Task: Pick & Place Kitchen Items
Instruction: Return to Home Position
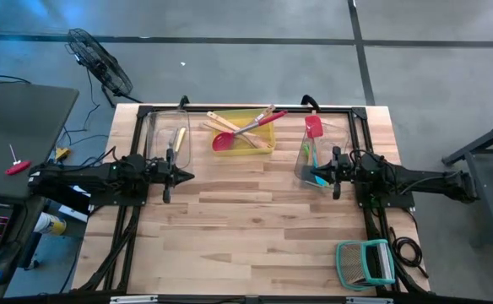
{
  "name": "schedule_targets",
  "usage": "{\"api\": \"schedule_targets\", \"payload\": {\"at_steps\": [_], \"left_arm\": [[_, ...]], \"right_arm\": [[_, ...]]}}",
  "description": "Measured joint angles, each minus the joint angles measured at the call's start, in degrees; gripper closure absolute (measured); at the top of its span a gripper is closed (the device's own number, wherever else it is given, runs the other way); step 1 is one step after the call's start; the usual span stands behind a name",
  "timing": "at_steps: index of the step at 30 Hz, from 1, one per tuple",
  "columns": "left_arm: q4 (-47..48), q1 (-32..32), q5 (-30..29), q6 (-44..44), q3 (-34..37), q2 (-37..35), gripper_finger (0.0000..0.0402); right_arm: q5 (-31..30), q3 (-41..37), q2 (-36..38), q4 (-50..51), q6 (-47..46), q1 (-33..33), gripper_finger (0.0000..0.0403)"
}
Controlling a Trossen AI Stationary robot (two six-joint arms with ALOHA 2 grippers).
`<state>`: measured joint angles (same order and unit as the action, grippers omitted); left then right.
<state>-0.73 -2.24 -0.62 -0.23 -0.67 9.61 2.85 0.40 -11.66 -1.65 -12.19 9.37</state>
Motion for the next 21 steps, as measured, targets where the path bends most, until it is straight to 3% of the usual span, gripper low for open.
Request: {"api": "schedule_targets", "payload": {"at_steps": [21], "left_arm": [[0.0,0.0,0.0,-0.1,0.0,0.0,0.0401]], "right_arm": [[0.0,-0.1,0.0,-0.1,0.0,0.0,0.04]]}}
